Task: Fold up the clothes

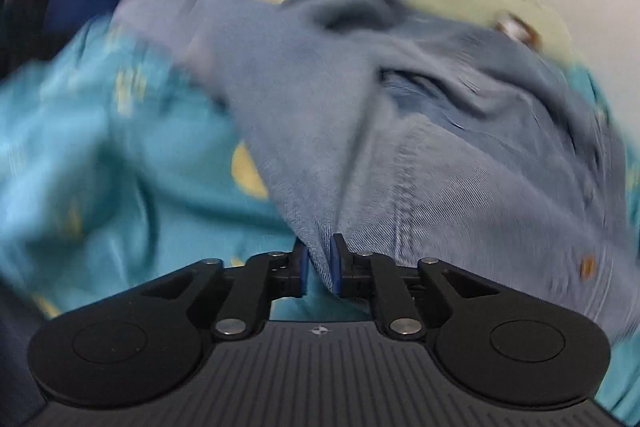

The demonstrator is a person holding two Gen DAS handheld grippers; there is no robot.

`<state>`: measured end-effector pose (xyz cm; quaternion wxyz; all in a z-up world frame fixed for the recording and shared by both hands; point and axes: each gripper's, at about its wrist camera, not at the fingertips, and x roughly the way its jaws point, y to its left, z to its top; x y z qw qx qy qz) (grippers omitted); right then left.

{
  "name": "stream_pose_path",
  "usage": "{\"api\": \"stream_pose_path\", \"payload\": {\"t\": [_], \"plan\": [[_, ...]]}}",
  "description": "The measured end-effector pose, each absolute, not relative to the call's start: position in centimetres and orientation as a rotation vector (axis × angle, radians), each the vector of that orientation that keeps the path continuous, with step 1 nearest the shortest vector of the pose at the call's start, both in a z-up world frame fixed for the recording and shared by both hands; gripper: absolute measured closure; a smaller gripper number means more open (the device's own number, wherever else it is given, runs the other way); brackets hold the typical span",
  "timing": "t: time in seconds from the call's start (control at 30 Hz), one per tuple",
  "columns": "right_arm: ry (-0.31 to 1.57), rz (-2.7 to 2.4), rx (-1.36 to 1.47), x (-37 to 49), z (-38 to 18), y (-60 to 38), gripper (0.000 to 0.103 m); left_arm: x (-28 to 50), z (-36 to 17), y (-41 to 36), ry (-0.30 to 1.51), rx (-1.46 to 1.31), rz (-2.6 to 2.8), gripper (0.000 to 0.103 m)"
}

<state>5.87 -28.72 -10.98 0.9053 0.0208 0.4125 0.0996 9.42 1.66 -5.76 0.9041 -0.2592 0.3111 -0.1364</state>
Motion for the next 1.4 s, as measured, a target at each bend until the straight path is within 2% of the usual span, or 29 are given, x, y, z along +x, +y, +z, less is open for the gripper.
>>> {"api": "stream_pose_path", "payload": {"t": [0.07, 0.13, 0.27, 0.37, 0.5, 0.6, 0.63, 0.73, 0.83, 0.9, 0.97, 1.0, 1.2, 1.4], "plan": [[0.752, 0.138, 0.256, 4.9, -9.3, -32.0, 0.049, 9.4, -6.0, 2.0, 0.658, -0.555, -0.268, 0.034], [0.638, 0.057, 0.478, 3.4, -8.1, -35.6, 0.04, 9.3, -6.1, 2.4, 0.666, -0.575, -0.257, 0.034], [0.498, -0.247, 0.893, 0.4, -9.6, -42.4, 0.037, 9.3, -6.5, 2.9, 0.671, -0.602, -0.231, 0.034], [0.533, -0.544, 1.024, 0.1, -11.7, -46.1, 0.036, 9.4, -7.0, 3.4, 0.687, -0.641, -0.206, 0.034], [0.559, -0.691, 1.283, 0.3, -15.3, -49.5, 0.036, 9.6, -7.3, 3.6, 0.701, -0.648, -0.164, 0.034], [0.56, -0.687, 1.283, 2.4, -15.8, -50.1, 0.035, 9.6, -7.4, 3.3, 0.712, -0.629, -0.152, 0.034], [0.567, -0.694, 1.258, 3.2, -15.7, -50.2, 0.03, 9.6, -7.5, 3.2, 0.717, -0.619, -0.151, 0.034], [0.609, -0.745, 1.196, 5.0, -16.1, -50.2, 0.03, 9.6, -7.9, 2.8, 0.731, -0.592, -0.146, 0.034], [0.624, -0.795, 1.201, 5.2, -17.1, -50.6, 0.041, 9.7, -8.2, 2.4, 0.737, -0.58, -0.147, 0.034], [0.61, -0.812, 1.181, 5.0, -16.7, -50.5, 0.056, 9.8, -8.4, 2.3, 0.739, -0.583, -0.148, 0.034], [0.566, -0.793, 1.134, 4.8, -15.7, -50.4, 0.084, 9.7, -8.4, 2.2, 0.74, -0.577, -0.146, 0.034], [0.535, -0.778, 1.108, 4.7, -15.1, -50.3, 0.089, 9.8, -8.4, 2.1, 0.741, -0.572, -0.143, 0.034], [0.339, -0.741, 0.917, 4.2, -10.9, -49.5, 0.093, 9.6, -8.4, 1.9, 0.746, -0.559, -0.136, 0.034], [0.531, -0.875, 1.018, 4.4, -15.2, -50.6, 0.089, 9.5, -8.4, 1.6, 0.75, -0.531, -0.142, 0.034]]}}
